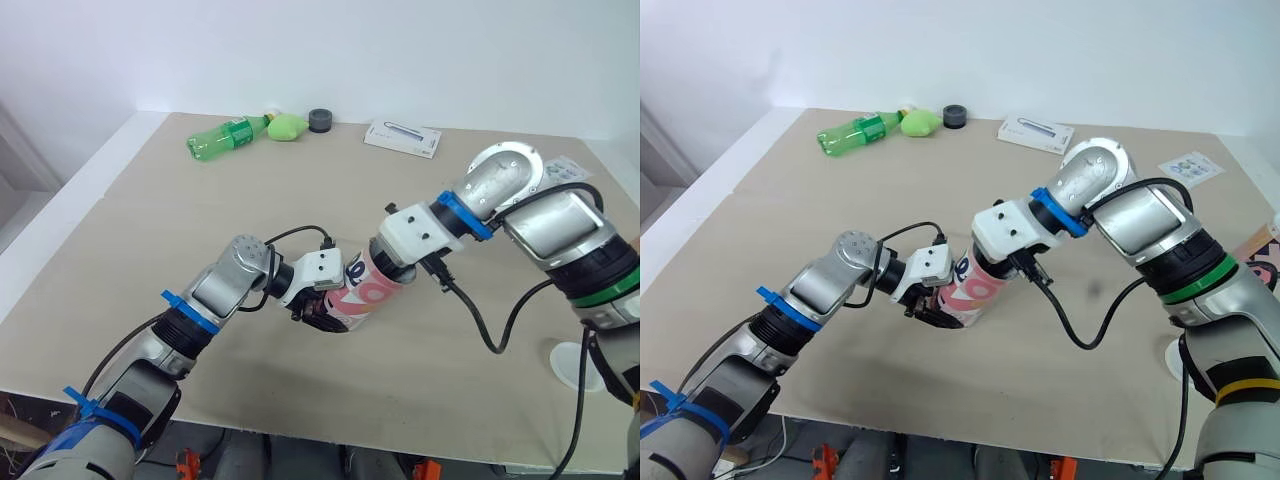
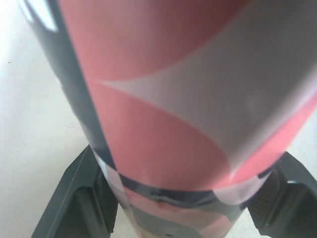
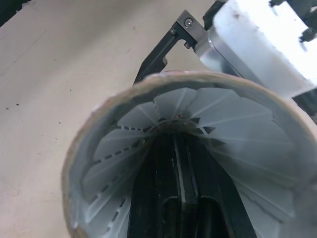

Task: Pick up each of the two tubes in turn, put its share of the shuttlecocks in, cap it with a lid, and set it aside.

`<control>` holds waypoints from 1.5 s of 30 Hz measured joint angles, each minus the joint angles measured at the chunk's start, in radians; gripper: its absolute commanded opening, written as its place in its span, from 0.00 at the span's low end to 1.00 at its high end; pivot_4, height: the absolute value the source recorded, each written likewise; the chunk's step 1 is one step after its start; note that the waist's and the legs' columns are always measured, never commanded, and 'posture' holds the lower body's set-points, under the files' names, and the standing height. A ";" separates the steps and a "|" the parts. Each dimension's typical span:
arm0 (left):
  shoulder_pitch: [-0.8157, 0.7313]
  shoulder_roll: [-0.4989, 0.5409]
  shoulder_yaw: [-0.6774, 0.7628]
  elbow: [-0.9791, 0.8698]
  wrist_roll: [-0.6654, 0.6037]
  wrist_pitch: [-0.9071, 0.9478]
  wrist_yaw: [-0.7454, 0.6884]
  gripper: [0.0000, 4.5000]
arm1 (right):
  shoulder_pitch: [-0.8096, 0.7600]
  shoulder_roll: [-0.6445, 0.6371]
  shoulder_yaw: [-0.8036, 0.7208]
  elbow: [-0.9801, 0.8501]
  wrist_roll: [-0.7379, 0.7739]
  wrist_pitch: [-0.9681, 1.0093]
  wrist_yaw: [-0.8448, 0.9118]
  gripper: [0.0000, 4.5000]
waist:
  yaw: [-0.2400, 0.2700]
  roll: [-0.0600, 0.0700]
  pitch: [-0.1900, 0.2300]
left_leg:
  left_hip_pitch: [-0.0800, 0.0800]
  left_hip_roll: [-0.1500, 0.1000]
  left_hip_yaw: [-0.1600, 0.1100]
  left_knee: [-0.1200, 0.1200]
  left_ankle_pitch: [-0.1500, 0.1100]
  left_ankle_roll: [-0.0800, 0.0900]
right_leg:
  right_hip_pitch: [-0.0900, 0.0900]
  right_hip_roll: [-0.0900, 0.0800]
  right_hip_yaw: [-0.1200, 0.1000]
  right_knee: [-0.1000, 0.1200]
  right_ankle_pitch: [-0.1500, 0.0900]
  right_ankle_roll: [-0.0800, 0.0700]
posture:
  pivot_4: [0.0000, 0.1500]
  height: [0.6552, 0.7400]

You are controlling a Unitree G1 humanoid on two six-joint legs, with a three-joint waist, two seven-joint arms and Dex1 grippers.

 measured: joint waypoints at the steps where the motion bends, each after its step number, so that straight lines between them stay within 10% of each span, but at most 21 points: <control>1: 0.001 0.000 0.000 0.000 0.000 0.000 0.000 0.62 | -0.007 -0.010 -0.009 0.000 0.009 0.006 0.000 0.00 | 0.000 0.000 0.000 | 0.000 0.000 0.000 0.000 0.000 0.000 | 0.000 0.000 0.000 0.000 0.000 0.000 | 1.00 0.87; 18: -0.002 -0.022 0.001 0.033 0.004 -0.050 0.014 0.62 | 0.138 -0.215 -0.374 -0.120 0.220 0.291 -0.009 0.00 | 0.004 -0.001 0.000 | 0.000 -0.001 0.000 0.000 0.000 0.000 | 0.000 -0.001 0.001 0.000 -0.003 -0.002 | 1.00 0.87; 36: 0.149 -0.170 0.075 0.159 -0.099 -0.357 0.007 0.62 | 1.083 -0.390 -1.135 -0.308 0.142 0.492 -0.148 0.00 | 0.001 0.001 -0.001 | 0.001 -0.001 0.000 0.002 0.000 0.000 | 0.002 0.000 0.002 0.000 -0.003 0.004 | 1.00 0.87; 45: 0.154 -0.198 0.063 0.306 -0.029 -0.569 0.049 0.62 | 1.284 -0.420 -1.171 -0.193 -0.062 0.309 -0.107 0.79 | 0.001 0.000 -0.001 | 0.005 -0.002 0.001 0.006 0.001 -0.001 | 0.008 -0.002 0.004 -0.002 -0.001 0.007 | 1.00 0.87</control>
